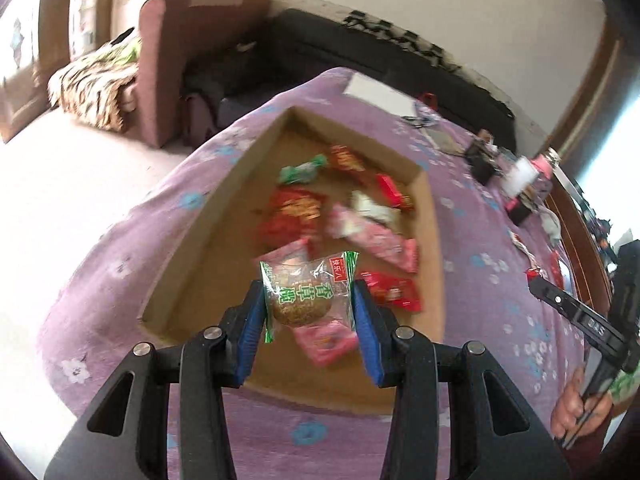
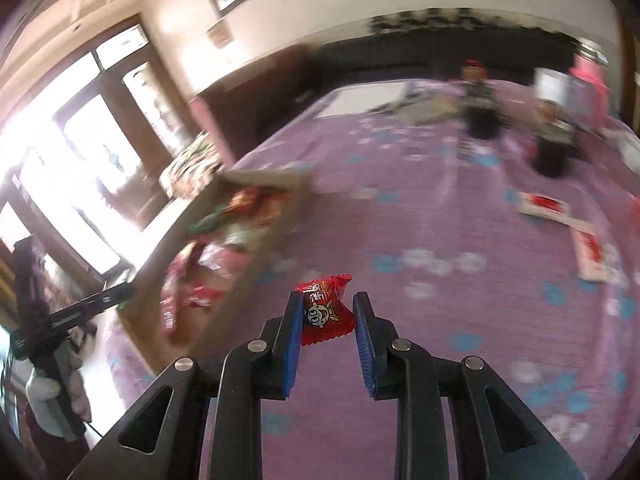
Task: Organize snacks
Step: 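Carry both snacks into the cardboard tray and open both grippers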
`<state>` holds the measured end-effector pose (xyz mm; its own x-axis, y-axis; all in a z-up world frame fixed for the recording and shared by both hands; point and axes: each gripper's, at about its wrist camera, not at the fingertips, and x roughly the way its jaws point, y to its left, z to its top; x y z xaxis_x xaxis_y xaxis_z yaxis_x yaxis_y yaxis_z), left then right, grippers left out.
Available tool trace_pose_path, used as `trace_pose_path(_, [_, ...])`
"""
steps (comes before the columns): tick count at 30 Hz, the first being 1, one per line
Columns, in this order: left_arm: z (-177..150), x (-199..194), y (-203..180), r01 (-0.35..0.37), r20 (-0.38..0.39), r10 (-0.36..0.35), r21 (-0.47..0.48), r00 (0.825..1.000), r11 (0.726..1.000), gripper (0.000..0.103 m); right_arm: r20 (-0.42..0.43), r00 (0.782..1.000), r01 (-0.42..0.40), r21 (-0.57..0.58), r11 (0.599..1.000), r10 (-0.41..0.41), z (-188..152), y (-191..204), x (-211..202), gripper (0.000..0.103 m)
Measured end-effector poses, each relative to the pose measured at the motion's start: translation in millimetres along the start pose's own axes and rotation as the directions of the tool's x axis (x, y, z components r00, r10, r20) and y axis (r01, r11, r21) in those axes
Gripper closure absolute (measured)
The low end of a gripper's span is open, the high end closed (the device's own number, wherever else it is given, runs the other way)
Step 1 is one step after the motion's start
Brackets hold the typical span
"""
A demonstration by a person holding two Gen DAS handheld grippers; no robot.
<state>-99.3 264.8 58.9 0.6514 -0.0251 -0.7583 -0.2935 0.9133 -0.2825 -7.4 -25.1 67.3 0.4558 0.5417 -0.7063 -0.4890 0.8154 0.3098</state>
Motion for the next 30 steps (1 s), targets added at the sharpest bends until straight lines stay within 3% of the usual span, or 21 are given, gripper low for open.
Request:
trace_pose_path(5, [-3,14,21,-0.025,-0.035,0.024,-0.034,0.999,0.999,0.062,-0.057,0.998,-0.04,-0.067,0.997,0.036,0,56,33,0.077])
trace_pose_path(12, [-2,28,22,-0.097,-0.033,0.098,0.017,0.995,0.995,0.061,-0.142,0.988,-0.083,-0.139,0.987,0.063,4,114,83,0.077])
trace_pose_path(21, [0,27,26,-0.073,-0.042,0.073,-0.002,0.996,0.997,0.054,-0.19,0.98,-0.088,-0.154,0.984,0.058,18,145,131,0.075])
trace_pose_path(30, [-1,15,24,-0.044,-0.033,0.044,0.0,0.998,0.999,0.054,-0.161,0.986,-0.062,-0.151,0.987,0.037,21,145,129,0.065])
